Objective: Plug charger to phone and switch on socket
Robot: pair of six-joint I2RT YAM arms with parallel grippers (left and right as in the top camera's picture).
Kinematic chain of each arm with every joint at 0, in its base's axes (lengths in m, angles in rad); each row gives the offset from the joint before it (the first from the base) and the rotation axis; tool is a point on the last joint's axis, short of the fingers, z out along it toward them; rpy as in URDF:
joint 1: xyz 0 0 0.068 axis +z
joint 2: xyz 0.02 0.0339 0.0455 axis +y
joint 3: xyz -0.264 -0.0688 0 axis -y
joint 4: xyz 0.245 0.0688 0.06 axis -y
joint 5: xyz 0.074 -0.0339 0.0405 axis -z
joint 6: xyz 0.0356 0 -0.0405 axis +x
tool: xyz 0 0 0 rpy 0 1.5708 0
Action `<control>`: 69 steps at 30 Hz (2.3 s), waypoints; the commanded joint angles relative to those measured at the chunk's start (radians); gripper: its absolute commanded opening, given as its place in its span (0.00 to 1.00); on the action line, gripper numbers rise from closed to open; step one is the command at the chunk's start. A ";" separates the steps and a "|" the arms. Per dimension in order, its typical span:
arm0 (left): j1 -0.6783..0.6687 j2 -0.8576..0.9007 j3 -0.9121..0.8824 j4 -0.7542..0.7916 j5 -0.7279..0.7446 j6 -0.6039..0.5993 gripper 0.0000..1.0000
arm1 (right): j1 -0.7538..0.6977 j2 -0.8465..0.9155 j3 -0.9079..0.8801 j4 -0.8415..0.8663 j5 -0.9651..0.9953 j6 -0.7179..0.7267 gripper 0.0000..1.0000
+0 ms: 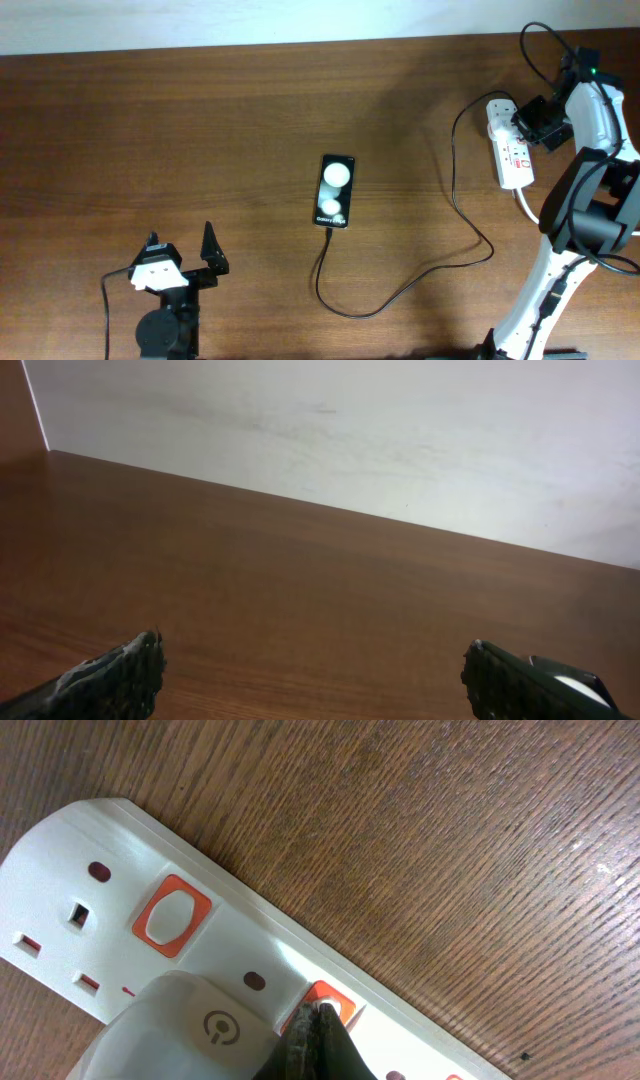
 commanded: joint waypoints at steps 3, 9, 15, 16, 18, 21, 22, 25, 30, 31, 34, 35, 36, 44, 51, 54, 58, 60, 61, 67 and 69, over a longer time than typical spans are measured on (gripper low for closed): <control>0.005 -0.005 -0.006 0.002 0.001 0.016 0.99 | 0.104 0.031 -0.033 -0.021 -0.189 -0.003 0.04; 0.005 -0.005 -0.006 0.002 0.001 0.016 0.99 | 0.127 0.032 -0.033 -0.034 -0.082 -0.003 0.04; 0.005 -0.005 -0.006 0.002 0.001 0.016 0.99 | 0.043 -0.041 -0.033 -0.163 0.136 -0.007 0.04; 0.005 -0.004 -0.006 0.002 0.001 0.016 0.99 | 0.027 -0.082 -0.033 -0.174 0.149 -0.030 0.04; 0.005 -0.005 -0.006 0.002 0.001 0.016 0.99 | 0.009 -0.159 -0.033 -0.196 0.165 -0.056 0.04; 0.005 -0.005 -0.006 0.002 0.001 0.016 0.99 | 0.002 -0.334 -0.033 -0.243 0.161 -0.075 0.04; 0.005 -0.004 -0.006 0.002 0.001 0.016 0.99 | 0.005 -0.394 -0.033 -0.268 0.161 -0.086 0.04; 0.005 -0.004 -0.006 0.002 0.001 0.016 0.99 | 0.010 -0.542 -0.033 -0.347 0.156 -0.087 0.04; 0.016 -0.005 -0.006 0.002 0.001 0.016 0.99 | 0.010 -0.755 -0.033 -0.444 0.010 -0.198 0.04; 0.024 -0.005 -0.006 0.002 0.001 0.016 0.99 | 0.010 -0.779 -0.033 -0.460 0.009 -0.198 0.04; 0.060 -0.005 -0.006 0.002 0.001 0.016 0.99 | 0.034 -0.872 -0.033 -0.513 -0.051 -0.266 0.04; 0.070 -0.005 -0.006 0.002 0.000 0.016 0.99 | 0.055 -0.903 -0.033 -0.532 -0.058 -0.277 0.04; 0.074 -0.004 -0.006 0.001 0.000 0.016 0.99 | 0.080 -0.934 -0.033 -0.551 -0.056 -0.292 0.04; 0.074 -0.004 -0.006 0.002 0.001 0.016 0.99 | 0.269 -1.205 -0.033 -0.648 0.000 -0.321 0.04; 0.074 -0.004 -0.006 0.001 0.001 0.016 0.99 | 0.272 -1.414 -0.033 -0.687 -0.003 -0.354 0.99; 0.074 -0.004 -0.006 0.002 0.001 0.016 0.99 | 0.272 -1.453 -0.033 -0.687 0.004 -0.367 0.99; 0.074 -0.004 -0.006 0.002 0.001 0.016 0.99 | 0.272 -1.510 -0.068 -0.687 -0.068 -0.660 0.99; 0.074 -0.004 -0.006 0.002 0.001 0.016 0.99 | 0.272 -1.633 -0.172 -0.682 -0.088 -0.668 0.99; 0.074 -0.004 -0.006 0.002 0.001 0.016 0.99 | 0.272 -1.674 -0.216 -0.666 -0.089 -0.688 0.99; 0.074 -0.004 -0.006 0.002 0.001 0.016 0.99 | 0.279 -2.032 -0.753 -0.111 -0.103 -0.721 0.99; 0.074 -0.004 -0.006 0.002 0.001 0.016 0.99 | 0.283 -2.133 -1.056 0.196 -0.188 -0.721 0.99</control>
